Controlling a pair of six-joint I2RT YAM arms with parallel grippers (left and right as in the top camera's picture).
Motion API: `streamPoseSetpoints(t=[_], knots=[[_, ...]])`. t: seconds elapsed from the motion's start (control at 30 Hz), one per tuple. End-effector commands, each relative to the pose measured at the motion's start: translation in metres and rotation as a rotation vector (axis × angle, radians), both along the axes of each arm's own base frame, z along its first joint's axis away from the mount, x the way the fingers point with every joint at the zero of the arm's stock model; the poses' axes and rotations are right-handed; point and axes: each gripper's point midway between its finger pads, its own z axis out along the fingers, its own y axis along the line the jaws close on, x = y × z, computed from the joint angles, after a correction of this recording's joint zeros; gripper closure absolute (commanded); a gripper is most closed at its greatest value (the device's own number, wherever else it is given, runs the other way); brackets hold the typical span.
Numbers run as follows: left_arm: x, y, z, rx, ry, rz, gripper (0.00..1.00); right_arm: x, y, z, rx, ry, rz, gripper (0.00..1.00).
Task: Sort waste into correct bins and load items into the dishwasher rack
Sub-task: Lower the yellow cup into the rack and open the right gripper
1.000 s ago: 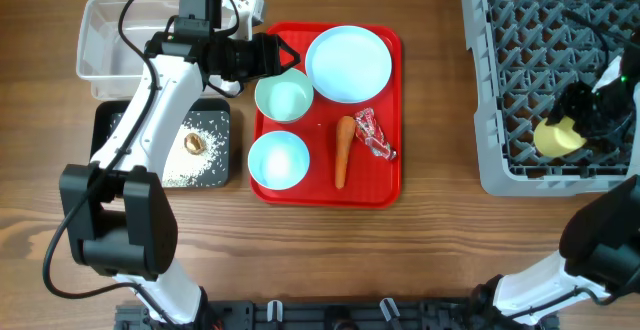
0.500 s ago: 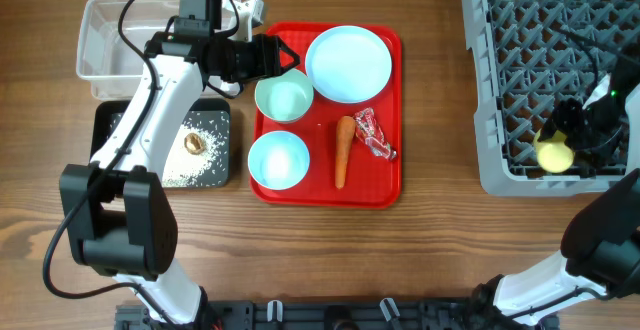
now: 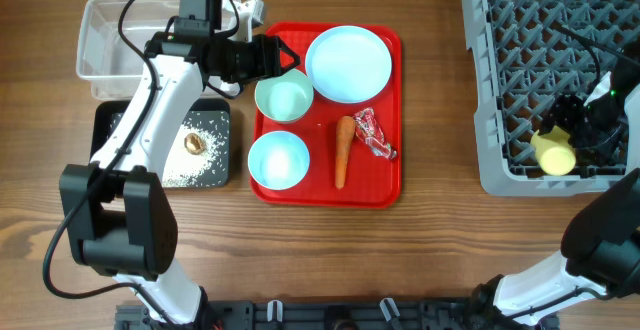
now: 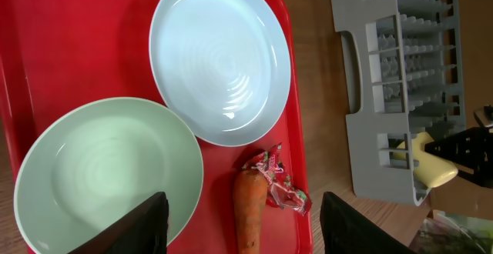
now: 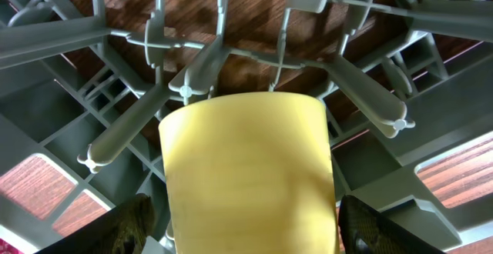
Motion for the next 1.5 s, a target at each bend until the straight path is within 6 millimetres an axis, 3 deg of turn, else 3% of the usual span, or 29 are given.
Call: streamPoseSetpoints(t=[0.0,0.27,0.6,0.63,0.73,0.8,0.93,1.1,1.47], knots=[[-0.001,0.0,0.009,0.001,-0.025,-0.003,0.37,0.008,-0.007,0.009,-0.015,-0.023,-0.011,0.18],[-0.001,0.0,0.009,0.001,-0.025,-0.004,0.37,0.016,-0.006,0.033,-0.006,-0.061,-0.007,0.17],[-0.001,0.0,0.009,0.001,-0.021,-0.004,0.36,-0.017,0.013,0.074,0.01,-0.029,0.032,0.25],[-0.001,0.0,0.009,0.001,-0.022,-0.004,0.36,-0.019,0.015,0.075,0.012,-0.026,0.036,0.3],[-0.001,0.0,0.009,0.001,-0.021,-0.004,0.36,-0.02,0.021,0.075,0.019,-0.015,0.056,0.52],[-0.001,0.0,0.009,0.001,-0.021,-0.004,0.36,-0.02,0.025,0.073,0.022,-0.01,0.073,0.55],[-0.002,0.0,0.008,0.002,-0.018,-0.004,0.35,-0.021,0.035,0.057,0.036,0.019,0.105,0.54],[-0.004,0.0,0.007,0.003,-0.008,-0.004,0.35,-0.027,0.031,0.033,0.015,0.057,0.074,0.53],[-0.006,0.001,0.006,0.005,0.004,-0.004,0.36,-0.016,0.021,0.03,-0.037,0.016,0.051,0.47]])
